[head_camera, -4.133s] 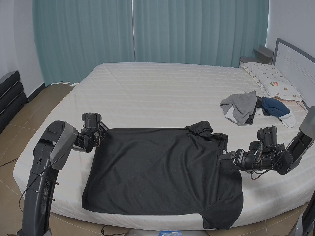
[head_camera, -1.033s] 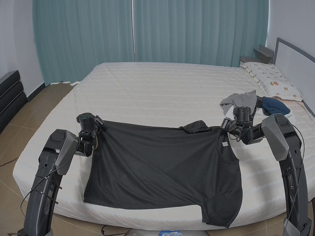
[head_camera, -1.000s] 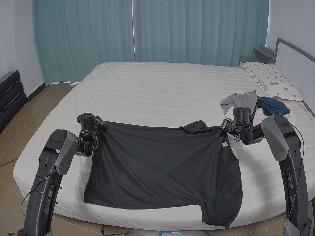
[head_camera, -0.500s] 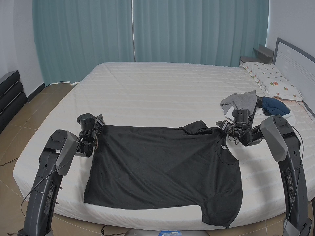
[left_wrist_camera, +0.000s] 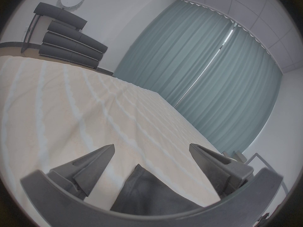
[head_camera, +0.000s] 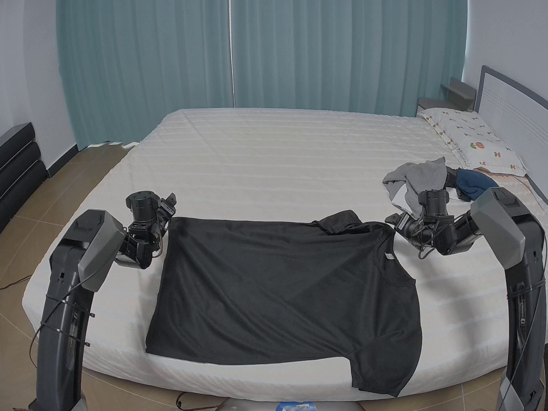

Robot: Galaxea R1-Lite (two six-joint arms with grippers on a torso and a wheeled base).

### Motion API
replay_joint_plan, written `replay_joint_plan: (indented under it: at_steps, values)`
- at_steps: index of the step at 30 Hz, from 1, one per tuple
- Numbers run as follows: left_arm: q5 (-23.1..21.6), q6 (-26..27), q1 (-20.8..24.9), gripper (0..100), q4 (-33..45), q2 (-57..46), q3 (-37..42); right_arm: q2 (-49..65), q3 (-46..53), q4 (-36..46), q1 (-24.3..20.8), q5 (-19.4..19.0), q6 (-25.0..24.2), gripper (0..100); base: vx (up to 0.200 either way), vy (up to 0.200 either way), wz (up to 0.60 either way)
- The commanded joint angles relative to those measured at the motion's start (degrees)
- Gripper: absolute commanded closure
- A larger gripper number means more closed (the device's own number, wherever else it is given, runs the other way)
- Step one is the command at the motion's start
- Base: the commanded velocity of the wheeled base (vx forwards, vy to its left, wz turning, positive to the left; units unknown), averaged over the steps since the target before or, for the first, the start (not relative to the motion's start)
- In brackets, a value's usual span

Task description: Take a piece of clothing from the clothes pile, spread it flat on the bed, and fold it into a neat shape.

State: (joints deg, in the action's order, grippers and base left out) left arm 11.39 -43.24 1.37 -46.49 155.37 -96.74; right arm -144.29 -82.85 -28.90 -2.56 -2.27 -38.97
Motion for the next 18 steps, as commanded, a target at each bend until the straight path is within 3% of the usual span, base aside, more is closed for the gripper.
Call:
replay_joint_plan:
  at_steps: [1, 7, 14, 18]
  values:
    - [-4.18, -3.78, -0.31, 0, -0.35, -18.87, 20.37, 16.32, 22.73, -9.06, -0.08, -7.49, -1.54, 0, 0.000, 0.000, 0.00]
    - [-9.72, -5.98, 0.22, 0, -0.35, -28.72, 36.28, 22.91, 36.97, -13.64, -2.10, -8.63, -1.54, 0, 0.000, 0.000, 0.00]
    - [-14.55, -10.99, 1.27, 0, -0.44, -37.95, 53.24, 26.34, 45.93, -15.39, -2.10, -8.89, -1.81, 0, 0.000, 0.000, 0.00]
    - [-17.80, -14.33, 2.77, 0, -0.88, -41.11, 61.50, 25.90, 47.87, -18.12, -1.83, -9.86, -2.34, 0, -0.200, 0.000, 0.00]
